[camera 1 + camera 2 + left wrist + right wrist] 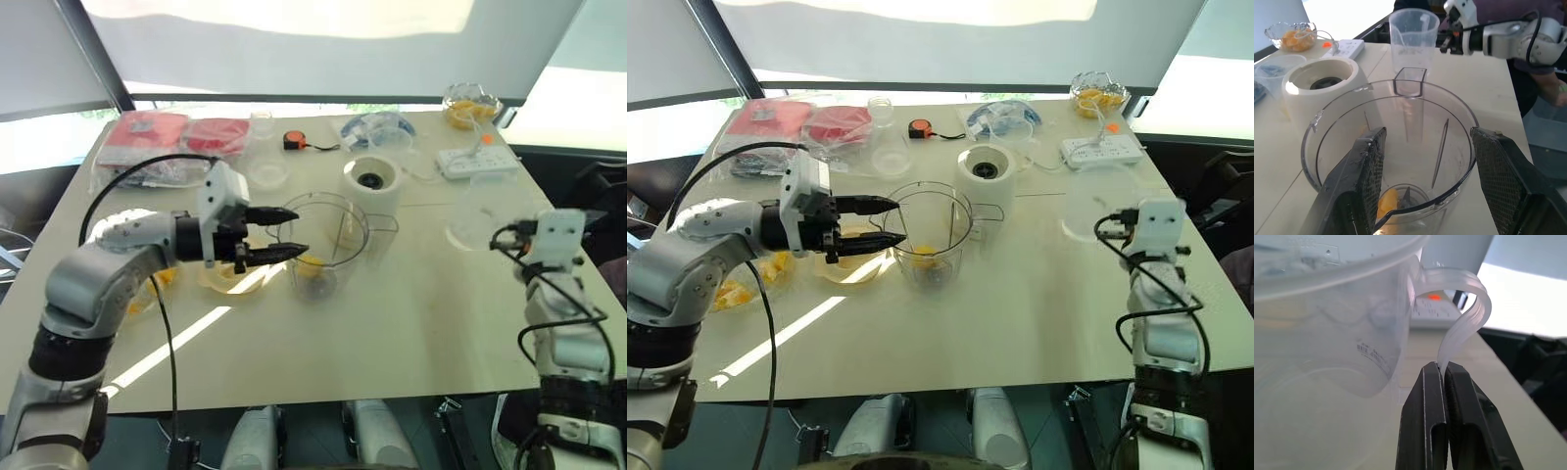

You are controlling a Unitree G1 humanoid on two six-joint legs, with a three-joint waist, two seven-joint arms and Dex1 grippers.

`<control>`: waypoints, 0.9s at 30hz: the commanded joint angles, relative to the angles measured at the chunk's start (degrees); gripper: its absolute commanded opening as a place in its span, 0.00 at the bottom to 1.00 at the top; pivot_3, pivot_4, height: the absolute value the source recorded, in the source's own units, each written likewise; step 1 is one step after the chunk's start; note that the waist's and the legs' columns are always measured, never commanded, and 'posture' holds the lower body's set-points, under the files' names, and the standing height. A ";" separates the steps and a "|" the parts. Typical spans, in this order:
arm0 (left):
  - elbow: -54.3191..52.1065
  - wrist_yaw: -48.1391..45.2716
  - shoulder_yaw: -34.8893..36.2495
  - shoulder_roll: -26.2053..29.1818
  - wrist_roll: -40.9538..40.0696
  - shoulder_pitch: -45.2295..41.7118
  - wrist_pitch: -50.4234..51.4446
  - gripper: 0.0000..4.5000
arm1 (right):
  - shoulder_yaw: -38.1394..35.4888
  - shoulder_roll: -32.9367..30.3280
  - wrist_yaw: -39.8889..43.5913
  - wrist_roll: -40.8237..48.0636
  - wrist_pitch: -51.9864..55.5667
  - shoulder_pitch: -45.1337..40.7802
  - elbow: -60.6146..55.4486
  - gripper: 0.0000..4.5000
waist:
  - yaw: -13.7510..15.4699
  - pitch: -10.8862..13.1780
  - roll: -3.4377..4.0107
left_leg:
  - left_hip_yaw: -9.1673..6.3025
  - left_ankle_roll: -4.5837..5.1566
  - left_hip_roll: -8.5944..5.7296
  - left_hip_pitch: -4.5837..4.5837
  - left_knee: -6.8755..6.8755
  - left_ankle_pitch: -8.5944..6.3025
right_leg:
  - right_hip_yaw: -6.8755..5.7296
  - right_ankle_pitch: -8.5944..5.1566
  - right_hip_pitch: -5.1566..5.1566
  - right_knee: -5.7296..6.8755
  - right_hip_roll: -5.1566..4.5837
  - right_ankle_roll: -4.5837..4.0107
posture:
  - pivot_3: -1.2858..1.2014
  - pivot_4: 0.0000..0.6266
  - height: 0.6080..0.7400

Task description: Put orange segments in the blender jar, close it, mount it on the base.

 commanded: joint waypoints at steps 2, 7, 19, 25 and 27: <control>1.89 -2.83 2.91 1.91 -0.69 -2.80 -1.97 0.63 | -1.71 -5.49 3.24 1.23 5.46 -4.42 -8.33 0.01 | 0.03 0.03 -0.02 | -0.01 0.00 0.00 -0.01 0.00 0.00 | -0.02 0.00 -0.01 -0.01 0.01 0.01 | 0.52 0.24 1.00; 3.52 -5.23 5.36 2.69 -4.30 -4.73 -0.25 0.63 | -0.94 -12.56 8.98 2.18 11.01 -8.99 -13.68 0.01 | 0.18 0.11 -0.05 | 0.00 0.04 0.00 -0.08 -0.01 -0.02 | -0.02 -0.02 -0.05 -0.04 -0.02 0.05 | 0.52 0.24 1.00; 8.11 -7.22 9.18 5.58 -7.80 -7.64 1.52 0.63 | 9.34 -19.22 18.00 1.21 20.40 -20.21 -22.82 0.01 | 0.00 0.40 -0.10 | 0.00 0.07 0.03 -0.10 -0.02 -0.04 | -0.04 0.07 -0.13 -0.01 -0.01 0.22 | 0.52 0.24 1.00; 7.78 -8.96 9.10 7.52 -6.18 -5.70 0.18 0.63 | 19.27 -17.33 19.92 -2.54 20.69 -27.50 -22.09 0.01 | 0.06 0.42 -0.12 | 0.01 0.06 0.02 -0.17 -0.02 -0.04 | -0.05 -0.02 -0.20 -0.03 -0.07 0.04 | 0.52 0.24 1.00; 7.17 -8.61 9.48 7.65 -5.91 -4.70 -0.08 0.63 | 21.20 -16.51 20.74 -3.52 19.50 -28.95 -21.03 0.01 | 0.08 0.43 -0.12 | 0.00 0.06 0.02 -0.25 -0.02 -0.04 | -0.06 -0.02 -0.27 -0.03 -0.08 0.06 | 0.52 0.24 1.00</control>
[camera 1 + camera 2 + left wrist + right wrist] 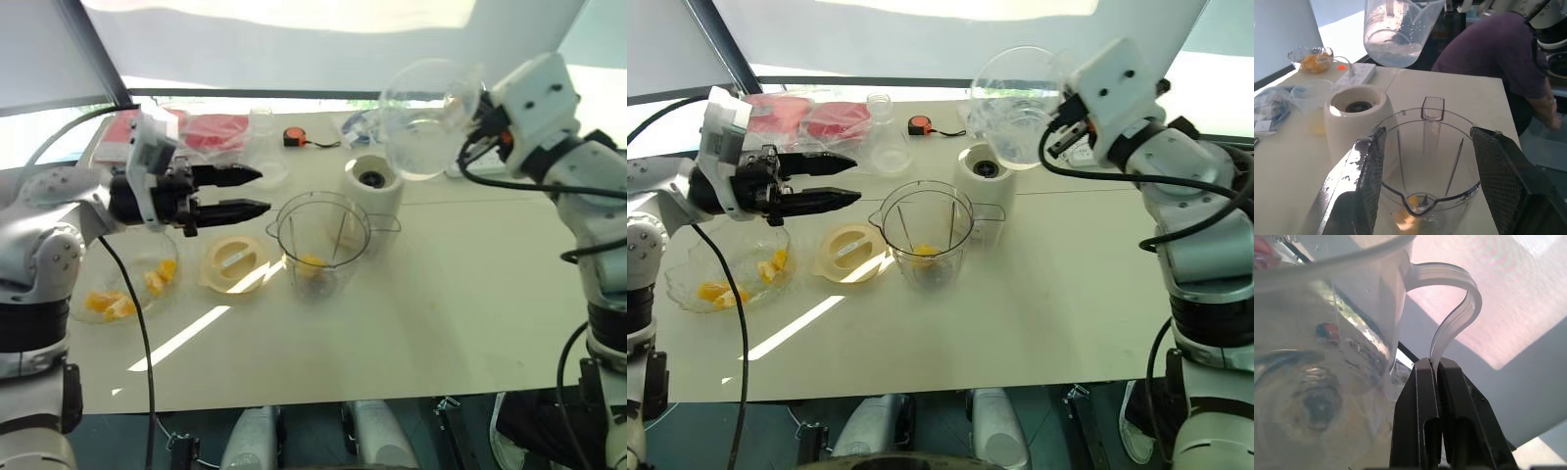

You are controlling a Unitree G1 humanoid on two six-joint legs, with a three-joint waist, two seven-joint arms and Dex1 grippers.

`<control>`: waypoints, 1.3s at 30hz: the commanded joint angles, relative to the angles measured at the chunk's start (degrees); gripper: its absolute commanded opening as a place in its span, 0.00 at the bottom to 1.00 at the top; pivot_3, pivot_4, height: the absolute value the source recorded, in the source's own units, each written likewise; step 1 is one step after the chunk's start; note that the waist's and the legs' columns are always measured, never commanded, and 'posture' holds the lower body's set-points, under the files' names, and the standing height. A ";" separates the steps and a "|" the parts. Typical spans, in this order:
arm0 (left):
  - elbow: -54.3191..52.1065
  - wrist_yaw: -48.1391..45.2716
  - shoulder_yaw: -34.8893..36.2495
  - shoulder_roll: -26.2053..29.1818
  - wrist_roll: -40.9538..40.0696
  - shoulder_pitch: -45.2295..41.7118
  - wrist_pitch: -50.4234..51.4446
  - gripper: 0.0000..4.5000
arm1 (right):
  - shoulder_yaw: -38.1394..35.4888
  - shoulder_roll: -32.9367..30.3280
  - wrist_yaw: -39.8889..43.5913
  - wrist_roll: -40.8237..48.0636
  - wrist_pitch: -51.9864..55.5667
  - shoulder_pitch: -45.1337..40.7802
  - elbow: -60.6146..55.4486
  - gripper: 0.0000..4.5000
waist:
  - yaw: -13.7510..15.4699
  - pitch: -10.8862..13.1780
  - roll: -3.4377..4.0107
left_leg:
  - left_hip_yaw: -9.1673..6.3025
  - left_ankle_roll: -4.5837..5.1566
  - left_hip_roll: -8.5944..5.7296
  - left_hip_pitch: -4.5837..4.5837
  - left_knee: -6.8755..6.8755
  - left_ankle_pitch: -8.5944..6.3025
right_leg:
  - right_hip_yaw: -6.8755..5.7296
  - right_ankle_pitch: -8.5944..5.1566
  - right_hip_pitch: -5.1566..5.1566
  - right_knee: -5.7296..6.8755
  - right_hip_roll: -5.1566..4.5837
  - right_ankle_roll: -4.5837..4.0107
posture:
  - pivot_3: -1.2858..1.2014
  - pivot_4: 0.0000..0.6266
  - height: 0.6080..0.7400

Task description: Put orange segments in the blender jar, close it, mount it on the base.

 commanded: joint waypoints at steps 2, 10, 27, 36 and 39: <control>-2.34 0.44 2.01 1.07 0.30 1.54 -1.30 0.63 | 2.91 1.05 1.71 -3.10 -3.40 -3.70 0.76 0.01 | 0.11 0.00 0.00 | -0.01 0.00 0.00 -0.16 0.01 0.00 | -0.01 0.09 -0.12 0.00 -0.02 0.15 | 0.52 0.24 1.00; -5.22 2.16 3.47 1.74 -0.59 4.15 -0.53 0.63 | 7.95 0.62 4.05 -10.81 -12.31 -5.57 3.23 0.01 | 0.37 0.00 -0.01 | -0.03 -0.02 -0.05 -0.75 0.08 0.01 | -0.09 0.13 -0.68 0.04 -0.13 0.21 | 0.52 0.24 1.00; -4.12 2.98 2.80 1.02 0.40 4.05 -1.15 0.63 | 9.38 0.56 6.66 -25.00 -27.24 -7.37 6.64 0.01 | 0.28 -0.01 -0.01 | -0.03 -0.03 -0.06 -0.74 0.09 0.02 | -0.11 0.14 -0.69 0.10 -0.11 0.20 | 0.52 0.24 1.00; -3.02 2.30 1.44 0.30 1.56 2.93 -2.00 0.63 | 9.07 0.22 5.88 -31.80 -37.07 -8.26 9.24 0.01 | 0.23 -0.01 -0.01 | -0.03 -0.04 -0.06 -0.72 0.10 0.03 | -0.11 0.14 -0.69 0.13 -0.10 0.20 | 0.52 0.24 1.00; -2.91 2.22 1.14 0.30 1.61 2.71 -2.13 0.63 | 8.83 0.22 5.82 -33.43 -39.33 -8.20 9.84 0.01 | 0.22 -0.01 -0.01 | -0.03 -0.05 -0.06 -0.72 0.10 0.03 | -0.11 0.14 -0.69 0.13 -0.10 0.20 | 0.52 0.24 1.00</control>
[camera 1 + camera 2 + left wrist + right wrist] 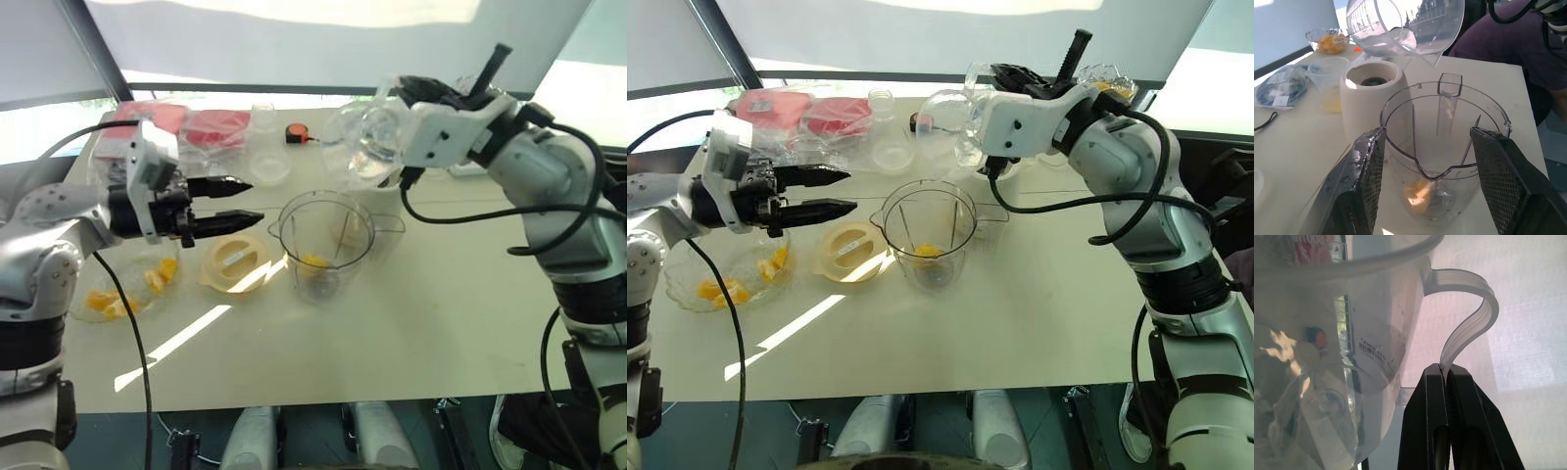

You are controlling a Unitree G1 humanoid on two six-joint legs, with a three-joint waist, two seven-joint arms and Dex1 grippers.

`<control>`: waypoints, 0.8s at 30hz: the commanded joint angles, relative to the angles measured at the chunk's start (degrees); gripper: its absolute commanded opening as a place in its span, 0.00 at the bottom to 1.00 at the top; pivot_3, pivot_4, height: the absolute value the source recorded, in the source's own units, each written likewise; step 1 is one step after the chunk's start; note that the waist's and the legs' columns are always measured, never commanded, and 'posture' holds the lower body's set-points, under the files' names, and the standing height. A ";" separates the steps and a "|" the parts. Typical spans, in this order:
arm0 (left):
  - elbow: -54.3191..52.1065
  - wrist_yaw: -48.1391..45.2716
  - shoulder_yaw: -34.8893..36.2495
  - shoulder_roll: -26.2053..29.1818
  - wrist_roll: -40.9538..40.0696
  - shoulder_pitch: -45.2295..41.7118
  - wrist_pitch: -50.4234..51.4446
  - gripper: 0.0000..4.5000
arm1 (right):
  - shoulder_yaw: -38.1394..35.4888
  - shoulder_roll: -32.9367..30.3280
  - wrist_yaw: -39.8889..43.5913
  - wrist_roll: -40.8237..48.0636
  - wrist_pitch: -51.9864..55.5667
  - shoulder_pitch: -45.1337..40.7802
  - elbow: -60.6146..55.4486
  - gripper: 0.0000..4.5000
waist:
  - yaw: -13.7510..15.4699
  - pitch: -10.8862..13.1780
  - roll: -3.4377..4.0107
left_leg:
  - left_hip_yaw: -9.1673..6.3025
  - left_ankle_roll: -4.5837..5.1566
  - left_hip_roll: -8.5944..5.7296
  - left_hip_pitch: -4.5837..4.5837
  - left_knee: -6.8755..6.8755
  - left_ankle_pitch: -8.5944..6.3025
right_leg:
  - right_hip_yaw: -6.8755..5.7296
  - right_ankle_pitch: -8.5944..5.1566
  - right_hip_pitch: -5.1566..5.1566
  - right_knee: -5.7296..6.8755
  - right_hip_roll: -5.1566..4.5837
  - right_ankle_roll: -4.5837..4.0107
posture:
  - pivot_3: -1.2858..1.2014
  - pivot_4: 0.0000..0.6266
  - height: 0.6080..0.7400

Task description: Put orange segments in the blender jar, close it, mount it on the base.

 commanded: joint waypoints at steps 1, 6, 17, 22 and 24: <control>-0.28 -0.25 0.30 0.14 0.20 -1.38 -1.04 0.63 | -1.91 -0.69 -0.98 -2.21 -3.07 -2.26 -0.24 0.01 | -0.02 0.00 0.00 | 0.00 0.00 0.00 0.00 0.00 0.00 | 0.00 0.00 0.00 0.00 0.00 0.00 | 0.52 0.24 1.00; -0.17 -0.10 -0.01 0.01 0.29 -1.60 -1.17 0.63 | -2.37 -0.43 -1.52 -4.29 -5.91 -2.54 0.75 0.01 | -0.03 0.00 0.00 | 0.00 -0.01 0.00 0.01 0.00 0.01 | 0.00 0.00 0.00 0.03 0.00 0.00 | 0.52 0.24 1.00; -0.15 0.14 -0.44 -0.53 1.11 -1.63 -1.58 0.63 | -3.29 0.47 -5.33 -7.70 -11.33 -3.93 2.17 0.01 | -0.09 0.00 0.00 | 0.00 -0.04 0.00 0.01 0.02 0.02 | 0.00 0.01 0.00 0.06 0.00 0.00 | 0.52 0.24 1.00; 0.06 0.02 -0.46 -0.83 1.38 -1.90 -1.67 0.63 | -3.17 0.44 -7.56 -9.04 -14.60 -4.96 3.28 0.01 | -0.21 0.00 0.00 | 0.00 -0.07 0.00 0.03 0.02 0.04 | 0.00 0.01 0.00 0.08 0.00 -0.01 | 0.52 0.24 1.00; 0.08 0.03 -0.41 -0.90 1.43 -1.89 -1.72 0.63 | -3.07 0.38 -7.91 -9.22 -15.56 -5.10 3.63 0.01 | -0.20 0.00 0.00 | 0.00 -0.07 0.00 0.03 0.02 0.04 | 0.00 0.01 0.00 0.10 0.00 -0.01 | 0.52 0.24 1.00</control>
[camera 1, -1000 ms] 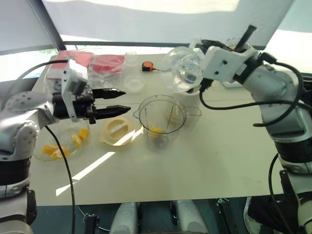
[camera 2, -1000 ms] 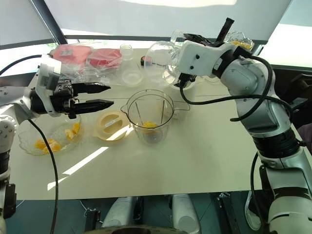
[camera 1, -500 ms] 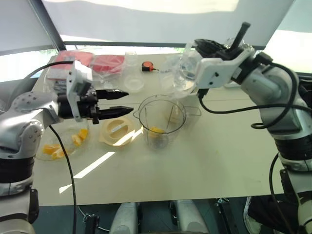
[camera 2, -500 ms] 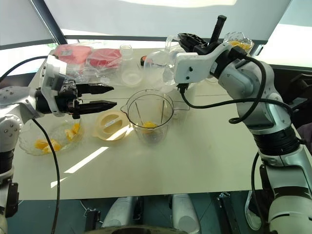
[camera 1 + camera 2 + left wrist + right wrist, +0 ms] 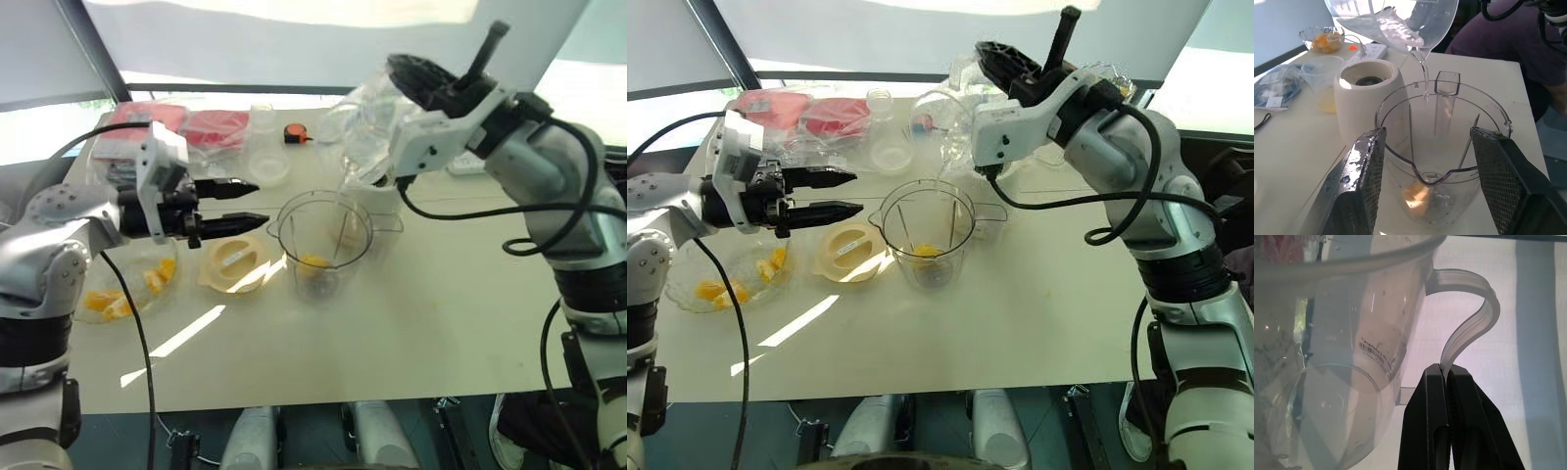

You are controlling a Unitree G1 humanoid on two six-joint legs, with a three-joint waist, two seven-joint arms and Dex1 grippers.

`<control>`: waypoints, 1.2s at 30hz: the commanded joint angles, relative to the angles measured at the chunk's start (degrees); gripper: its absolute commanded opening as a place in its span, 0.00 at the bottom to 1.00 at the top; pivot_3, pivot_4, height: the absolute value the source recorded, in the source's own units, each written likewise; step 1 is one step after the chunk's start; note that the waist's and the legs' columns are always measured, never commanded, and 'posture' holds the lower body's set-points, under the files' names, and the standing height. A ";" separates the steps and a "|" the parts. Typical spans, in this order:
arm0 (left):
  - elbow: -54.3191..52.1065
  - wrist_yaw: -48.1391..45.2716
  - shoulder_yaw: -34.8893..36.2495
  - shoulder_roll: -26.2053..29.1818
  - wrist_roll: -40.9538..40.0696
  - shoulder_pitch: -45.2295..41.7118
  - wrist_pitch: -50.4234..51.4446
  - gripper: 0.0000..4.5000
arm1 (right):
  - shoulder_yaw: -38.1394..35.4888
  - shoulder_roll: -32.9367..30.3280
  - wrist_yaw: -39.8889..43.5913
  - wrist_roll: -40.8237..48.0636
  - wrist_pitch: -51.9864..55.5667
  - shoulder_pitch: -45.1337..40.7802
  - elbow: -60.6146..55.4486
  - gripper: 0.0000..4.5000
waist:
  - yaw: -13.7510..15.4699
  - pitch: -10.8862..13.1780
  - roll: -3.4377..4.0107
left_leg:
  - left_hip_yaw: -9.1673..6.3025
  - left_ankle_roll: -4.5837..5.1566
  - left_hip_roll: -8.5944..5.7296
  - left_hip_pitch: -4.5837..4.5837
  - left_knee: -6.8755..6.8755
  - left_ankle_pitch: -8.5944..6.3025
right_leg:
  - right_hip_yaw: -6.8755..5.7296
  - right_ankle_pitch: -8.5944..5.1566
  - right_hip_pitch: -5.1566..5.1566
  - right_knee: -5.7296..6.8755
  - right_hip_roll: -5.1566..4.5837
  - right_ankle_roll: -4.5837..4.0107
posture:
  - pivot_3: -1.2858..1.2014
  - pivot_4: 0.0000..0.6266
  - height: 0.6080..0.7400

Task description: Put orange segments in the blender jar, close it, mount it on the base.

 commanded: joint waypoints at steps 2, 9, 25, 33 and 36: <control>-0.40 -0.06 0.63 0.01 0.12 -1.23 -1.28 0.63 | -2.39 0.07 -1.68 -0.56 -2.20 -1.68 -0.13 0.01 | 0.00 0.00 0.00 | 0.00 -0.04 -0.01 0.00 0.00 0.02 | 0.00 0.00 0.00 0.00 -0.01 0.00 | 0.52 0.24 1.00; -0.64 0.05 0.75 0.01 0.02 -0.98 -1.34 0.63 | -2.56 -0.04 -1.52 -0.94 -3.50 -1.14 0.12 0.01 | -0.02 0.00 0.00 | 0.00 -0.06 -0.01 0.00 0.01 0.04 | 0.00 0.00 0.01 0.03 -0.01 0.00 | 0.52 0.24 1.00; -0.09 -1.05 -0.22 -0.59 0.16 -2.27 -1.96 0.63 | -11.88 9.51 5.44 14.66 21.28 5.21 -6.34 0.01 | 0.11 -0.01 -0.01 | -0.02 -0.11 -0.01 0.02 0.03 0.07 | 0.00 0.02 0.02 0.10 -0.01 0.00 | 0.52 0.24 1.00; 0.39 -0.67 -3.80 -4.88 1.64 -4.49 -3.30 0.63 | -34.39 27.03 -3.98 32.86 59.10 3.99 -17.76 0.01 | 0.56 -0.05 0.01 | -0.14 -0.23 -0.01 0.06 0.06 0.13 | -0.02 0.03 0.01 0.37 0.00 -0.01 | 0.52 0.24 1.00; 0.48 0.17 -4.63 -6.32 2.14 -5.65 -3.54 0.63 | -38.52 26.69 -8.73 32.87 61.83 5.93 -18.17 0.01 | 1.05 -0.06 0.03 | -0.14 -0.26 -0.05 0.07 0.06 0.15 | -0.04 0.04 0.00 0.38 -0.03 -0.02 | 0.52 0.24 1.00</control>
